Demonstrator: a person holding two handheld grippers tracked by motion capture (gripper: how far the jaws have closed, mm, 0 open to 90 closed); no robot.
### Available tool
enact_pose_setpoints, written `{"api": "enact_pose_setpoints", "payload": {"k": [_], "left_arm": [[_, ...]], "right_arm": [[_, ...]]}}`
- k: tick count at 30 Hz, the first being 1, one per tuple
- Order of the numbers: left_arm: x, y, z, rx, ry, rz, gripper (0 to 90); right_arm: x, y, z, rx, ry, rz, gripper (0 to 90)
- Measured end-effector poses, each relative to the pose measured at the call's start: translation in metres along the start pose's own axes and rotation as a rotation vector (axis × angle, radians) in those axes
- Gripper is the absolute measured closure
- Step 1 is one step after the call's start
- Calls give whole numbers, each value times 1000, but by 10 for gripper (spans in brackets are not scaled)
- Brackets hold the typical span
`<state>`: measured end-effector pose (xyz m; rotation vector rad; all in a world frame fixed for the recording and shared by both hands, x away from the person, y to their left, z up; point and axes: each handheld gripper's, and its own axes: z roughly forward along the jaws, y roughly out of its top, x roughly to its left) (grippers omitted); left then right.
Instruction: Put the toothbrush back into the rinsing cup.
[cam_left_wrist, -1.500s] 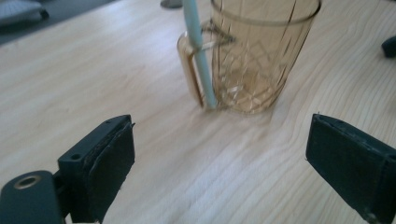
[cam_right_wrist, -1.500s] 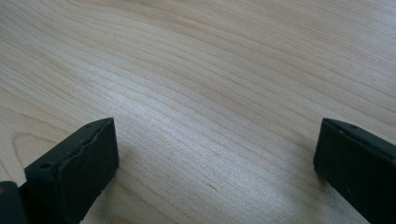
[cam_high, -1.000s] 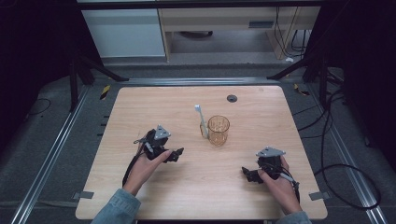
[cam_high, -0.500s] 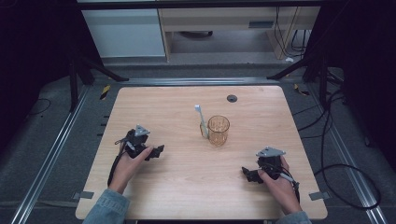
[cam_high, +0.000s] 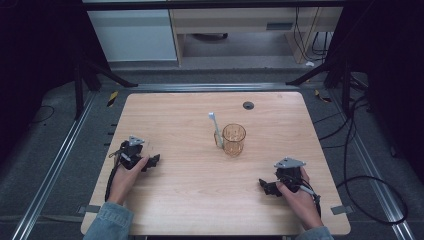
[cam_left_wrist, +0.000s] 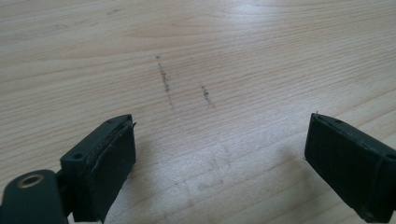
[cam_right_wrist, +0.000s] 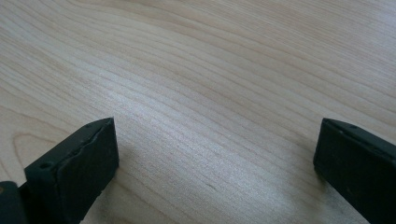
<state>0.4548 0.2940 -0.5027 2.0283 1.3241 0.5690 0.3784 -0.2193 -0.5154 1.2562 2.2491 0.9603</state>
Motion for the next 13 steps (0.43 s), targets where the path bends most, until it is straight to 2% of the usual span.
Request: {"api": "enact_pose_setpoints", "payload": {"k": [3,4,8,11,13], "left_arm": [[2,-3,2,-2,-4,7,82],[4,-4,4,-18,0,17,73],[4,-4,4,-15,5,16,62],[3,-4,5,2,27,-11,5],[2,-4,5,6,33,-17,0]], "right_arm": [[0,0,0,0,0,0,4],[0,0,0,0,1,0,4],[0,0,0,0,0,0,4],[0,0,0,1,2,0,4],[0,0,0,0,0,0,4]]}}
